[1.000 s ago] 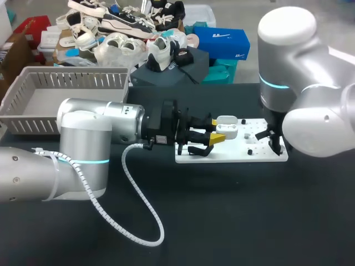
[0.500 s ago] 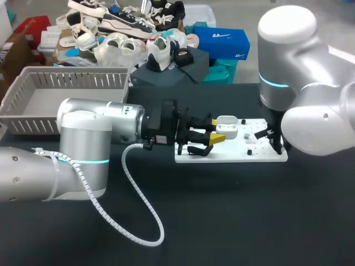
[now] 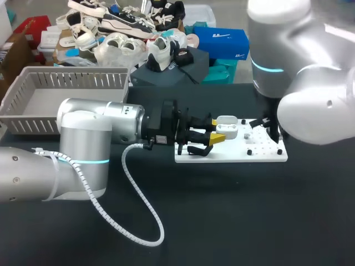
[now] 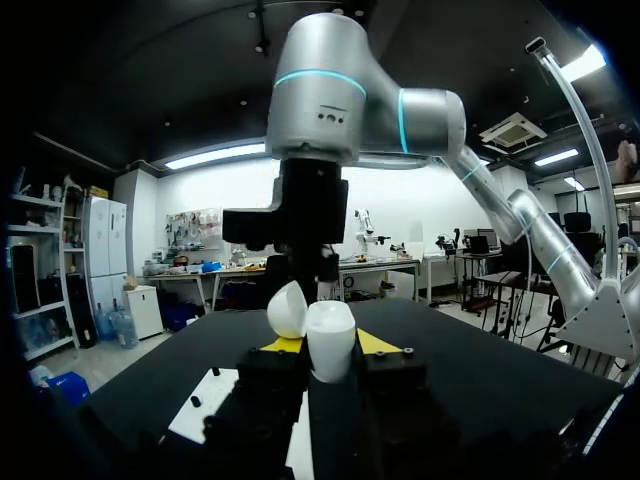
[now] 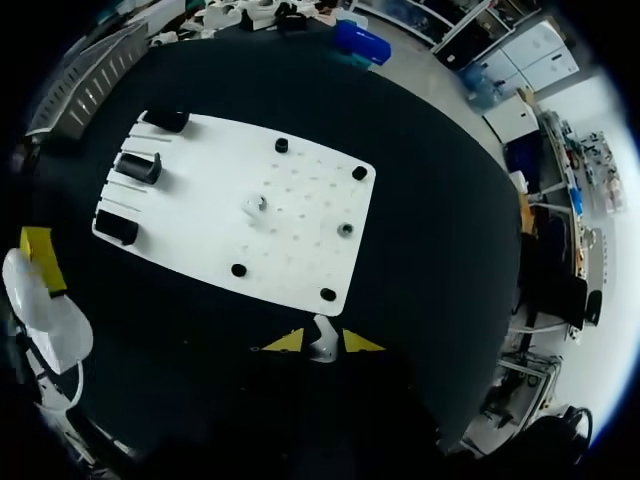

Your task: Pick up each earbud case from the left stands, insert the matching earbuds, close the lid, and place the case in the box.

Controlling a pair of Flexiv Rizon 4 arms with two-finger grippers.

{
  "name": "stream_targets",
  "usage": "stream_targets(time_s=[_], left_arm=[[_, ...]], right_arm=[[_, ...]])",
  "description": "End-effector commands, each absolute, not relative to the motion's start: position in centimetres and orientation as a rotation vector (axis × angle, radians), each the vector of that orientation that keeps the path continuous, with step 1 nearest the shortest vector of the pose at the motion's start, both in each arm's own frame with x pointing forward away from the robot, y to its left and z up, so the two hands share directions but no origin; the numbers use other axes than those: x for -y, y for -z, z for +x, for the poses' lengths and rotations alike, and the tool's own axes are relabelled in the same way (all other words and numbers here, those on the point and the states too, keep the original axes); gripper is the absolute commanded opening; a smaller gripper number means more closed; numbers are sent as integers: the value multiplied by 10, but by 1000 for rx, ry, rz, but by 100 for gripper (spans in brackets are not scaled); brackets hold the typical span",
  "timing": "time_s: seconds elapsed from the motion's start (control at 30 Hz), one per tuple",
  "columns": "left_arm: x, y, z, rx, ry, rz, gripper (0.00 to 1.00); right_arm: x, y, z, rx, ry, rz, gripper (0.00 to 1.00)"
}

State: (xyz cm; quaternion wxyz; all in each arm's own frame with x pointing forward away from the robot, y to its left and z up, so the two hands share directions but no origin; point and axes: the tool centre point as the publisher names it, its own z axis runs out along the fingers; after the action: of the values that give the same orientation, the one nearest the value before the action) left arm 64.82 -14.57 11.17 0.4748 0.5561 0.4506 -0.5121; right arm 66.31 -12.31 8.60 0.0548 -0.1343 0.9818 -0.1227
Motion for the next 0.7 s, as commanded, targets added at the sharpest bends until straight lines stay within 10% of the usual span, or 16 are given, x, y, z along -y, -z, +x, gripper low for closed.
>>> stream_targets(time_s=[0.03,0.7], left_arm=[[146,-111,649,-1098,1254,1360,0],[146,-111,649,-1098,1254,1360,0]], right_arm=[[116,-129,643,-2925,393,-399,0],[10,-201,634,-3084,370,-577,0]])
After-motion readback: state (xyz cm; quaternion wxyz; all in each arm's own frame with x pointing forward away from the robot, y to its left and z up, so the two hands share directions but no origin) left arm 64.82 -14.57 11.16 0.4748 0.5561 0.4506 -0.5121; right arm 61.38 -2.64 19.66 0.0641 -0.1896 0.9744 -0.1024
